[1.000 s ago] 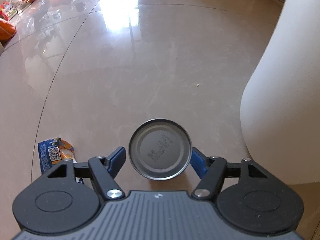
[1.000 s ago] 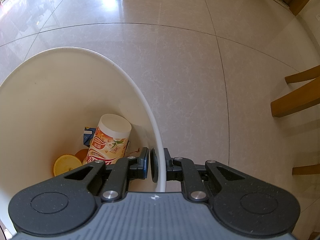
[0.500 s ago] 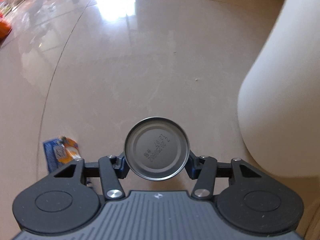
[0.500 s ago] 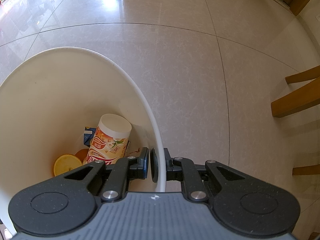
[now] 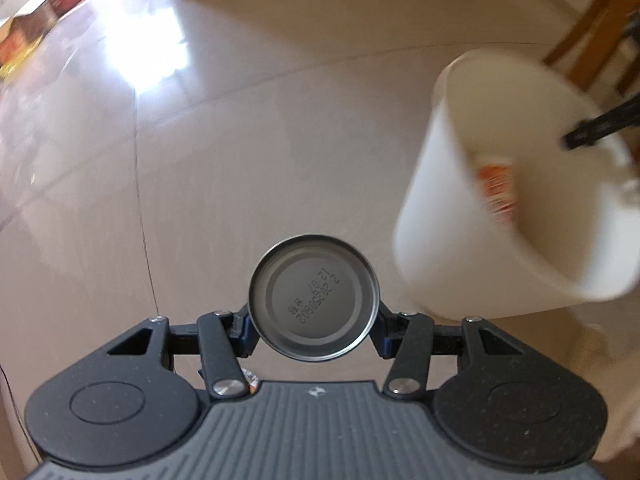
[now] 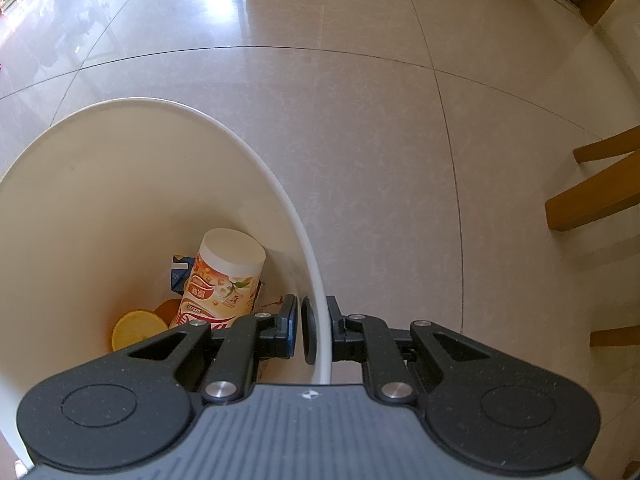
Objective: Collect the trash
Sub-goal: 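Carry the tin can over the bin and open the left gripper, then move the left gripper back toward the blue juice carton, then close the left gripper on the blue juice carton and lift it, then carry the juice carton over the bin and open the left gripper, then move the left gripper back toward the crumpled white paper ball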
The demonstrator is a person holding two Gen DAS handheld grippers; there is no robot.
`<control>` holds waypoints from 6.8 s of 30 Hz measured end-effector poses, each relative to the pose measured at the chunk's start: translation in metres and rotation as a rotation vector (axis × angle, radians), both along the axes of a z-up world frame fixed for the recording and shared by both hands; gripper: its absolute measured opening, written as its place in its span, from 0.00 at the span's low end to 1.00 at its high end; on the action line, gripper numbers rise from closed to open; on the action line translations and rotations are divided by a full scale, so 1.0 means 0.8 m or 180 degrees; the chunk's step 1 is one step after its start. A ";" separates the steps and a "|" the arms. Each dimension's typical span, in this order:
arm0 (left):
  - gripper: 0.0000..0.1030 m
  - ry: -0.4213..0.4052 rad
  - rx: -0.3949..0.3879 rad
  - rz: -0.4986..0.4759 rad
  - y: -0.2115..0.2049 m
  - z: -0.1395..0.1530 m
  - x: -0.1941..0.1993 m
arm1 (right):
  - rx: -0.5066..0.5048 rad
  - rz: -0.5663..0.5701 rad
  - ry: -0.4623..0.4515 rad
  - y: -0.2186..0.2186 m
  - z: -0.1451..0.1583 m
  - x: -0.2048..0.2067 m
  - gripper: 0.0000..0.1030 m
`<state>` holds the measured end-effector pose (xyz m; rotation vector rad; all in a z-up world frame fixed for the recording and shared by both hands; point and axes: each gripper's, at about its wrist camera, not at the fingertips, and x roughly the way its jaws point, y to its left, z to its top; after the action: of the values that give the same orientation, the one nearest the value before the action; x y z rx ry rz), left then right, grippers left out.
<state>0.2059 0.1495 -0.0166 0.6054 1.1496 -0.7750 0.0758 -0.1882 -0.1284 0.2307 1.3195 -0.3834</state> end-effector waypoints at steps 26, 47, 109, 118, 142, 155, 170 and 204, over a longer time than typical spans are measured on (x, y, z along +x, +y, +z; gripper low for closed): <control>0.71 0.0100 -0.0478 -0.0754 -0.168 0.056 -0.066 | 0.0038 0.0004 -0.0019 -0.004 0.003 -0.002 0.16; 0.90 -0.0131 -0.0475 -0.0112 -0.084 0.072 -0.026 | 0.0027 0.0014 -0.0020 -0.003 0.002 -0.002 0.16; 0.58 0.0239 0.0556 0.2098 0.153 -0.301 0.076 | -0.0064 0.0015 -0.0004 0.004 0.002 0.000 0.16; 0.57 0.0223 0.0552 0.1832 0.140 -0.272 0.090 | -0.0049 0.0003 -0.0010 0.004 0.002 -0.001 0.16; 0.57 0.0242 0.0207 0.0376 0.023 0.003 0.063 | 0.0052 -0.0032 -0.0040 -0.003 0.004 -0.003 0.16; 0.57 0.0298 -0.0387 -0.0385 -0.120 0.099 0.023 | 0.0096 -0.0042 -0.0049 -0.006 0.006 -0.004 0.16; 0.86 0.0242 -0.0476 -0.0252 -0.145 0.091 0.004 | 0.0102 -0.0030 -0.0045 -0.008 0.007 -0.004 0.16; 0.90 -0.0586 -0.0480 0.1285 0.080 -0.011 0.009 | 0.0082 -0.0011 -0.0051 -0.005 0.006 -0.004 0.16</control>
<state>0.2128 0.2138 -0.0256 0.2965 0.9905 -0.4439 0.0726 -0.1923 -0.1238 0.2573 1.3089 -0.3670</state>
